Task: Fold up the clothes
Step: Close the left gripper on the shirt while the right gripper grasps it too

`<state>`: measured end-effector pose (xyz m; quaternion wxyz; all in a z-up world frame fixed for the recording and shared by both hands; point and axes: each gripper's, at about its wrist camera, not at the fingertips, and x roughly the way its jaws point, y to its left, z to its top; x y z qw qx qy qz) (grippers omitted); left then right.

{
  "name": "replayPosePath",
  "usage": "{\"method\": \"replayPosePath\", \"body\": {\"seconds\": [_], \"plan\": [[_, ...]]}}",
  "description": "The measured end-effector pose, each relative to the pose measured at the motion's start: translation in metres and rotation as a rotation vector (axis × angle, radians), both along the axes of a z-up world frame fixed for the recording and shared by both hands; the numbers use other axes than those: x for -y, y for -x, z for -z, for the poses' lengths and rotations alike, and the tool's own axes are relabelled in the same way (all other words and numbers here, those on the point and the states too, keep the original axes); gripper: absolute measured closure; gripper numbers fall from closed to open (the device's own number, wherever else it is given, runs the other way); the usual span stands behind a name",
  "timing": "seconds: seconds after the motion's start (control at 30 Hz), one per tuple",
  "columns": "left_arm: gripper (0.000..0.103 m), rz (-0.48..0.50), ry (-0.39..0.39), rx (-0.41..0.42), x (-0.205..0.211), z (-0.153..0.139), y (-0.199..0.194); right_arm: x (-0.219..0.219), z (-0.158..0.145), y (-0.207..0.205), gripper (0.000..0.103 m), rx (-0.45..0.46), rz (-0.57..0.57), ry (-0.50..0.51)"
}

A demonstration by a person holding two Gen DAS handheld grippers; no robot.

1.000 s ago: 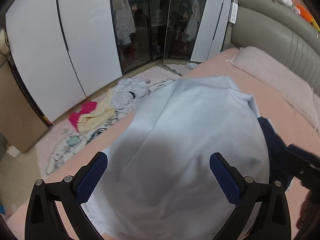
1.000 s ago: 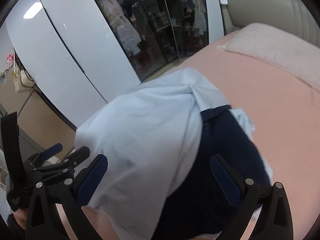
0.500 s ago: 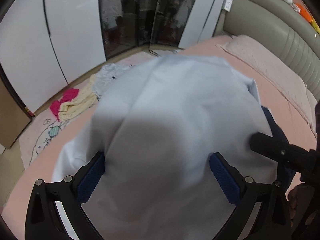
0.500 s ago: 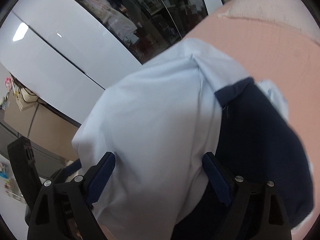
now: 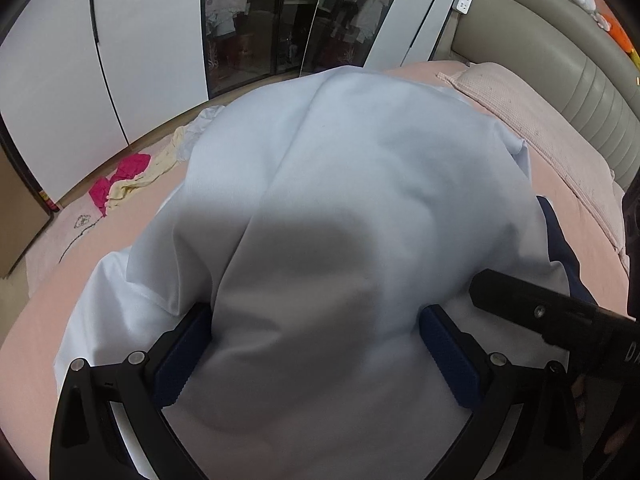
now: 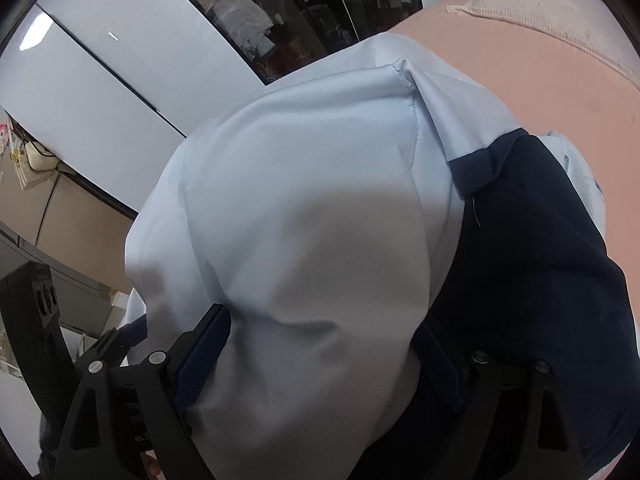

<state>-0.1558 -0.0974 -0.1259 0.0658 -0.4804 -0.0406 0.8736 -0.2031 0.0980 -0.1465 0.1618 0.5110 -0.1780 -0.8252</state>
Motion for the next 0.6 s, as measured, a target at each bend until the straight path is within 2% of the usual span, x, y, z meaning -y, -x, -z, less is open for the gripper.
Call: {"method": "replayPosePath", "body": {"seconds": [0.03,0.1,0.17,0.23,0.27,0.3,0.37,0.43,0.47,0.5,0.6], "plan": [[0.0,-0.002,-0.006,-0.004,0.002,0.0,0.0,0.0,0.0,0.0,0.014,0.002,0.001,0.004],[0.0,-0.008,-0.017,-0.012,0.004,-0.002,-0.001,-0.001,-0.003,-0.001,0.023,-0.007,0.018,-0.003],[0.001,-0.019,-0.03,-0.027,0.006,-0.005,-0.005,-0.003,-0.009,-0.005,0.042,-0.028,0.039,-0.004],[0.007,-0.03,-0.036,-0.045,0.006,-0.009,-0.008,-0.003,-0.015,-0.007,0.052,-0.045,0.05,0.006],[0.007,-0.035,-0.042,-0.054,0.006,-0.012,-0.011,-0.002,-0.018,-0.007,0.059,-0.053,0.054,0.01],[0.008,-0.04,-0.047,-0.063,0.005,-0.015,-0.013,-0.001,-0.021,-0.008,0.061,-0.061,0.057,0.013],[0.022,-0.049,-0.048,-0.08,0.003,-0.022,-0.016,0.004,-0.027,-0.008,0.066,-0.078,0.05,0.002],[0.045,-0.055,-0.029,-0.085,0.001,-0.025,-0.015,0.009,-0.03,-0.008,0.069,-0.093,0.049,0.0],[0.053,-0.059,-0.021,-0.087,0.001,-0.026,-0.015,0.01,-0.03,-0.008,0.072,-0.095,0.052,0.009],[0.068,-0.064,-0.019,-0.087,0.002,-0.026,-0.014,0.011,-0.03,-0.01,0.074,-0.097,0.057,0.019],[0.077,-0.087,-0.056,-0.09,0.009,-0.03,-0.015,0.013,-0.034,-0.02,0.083,-0.121,0.075,0.068]]}}
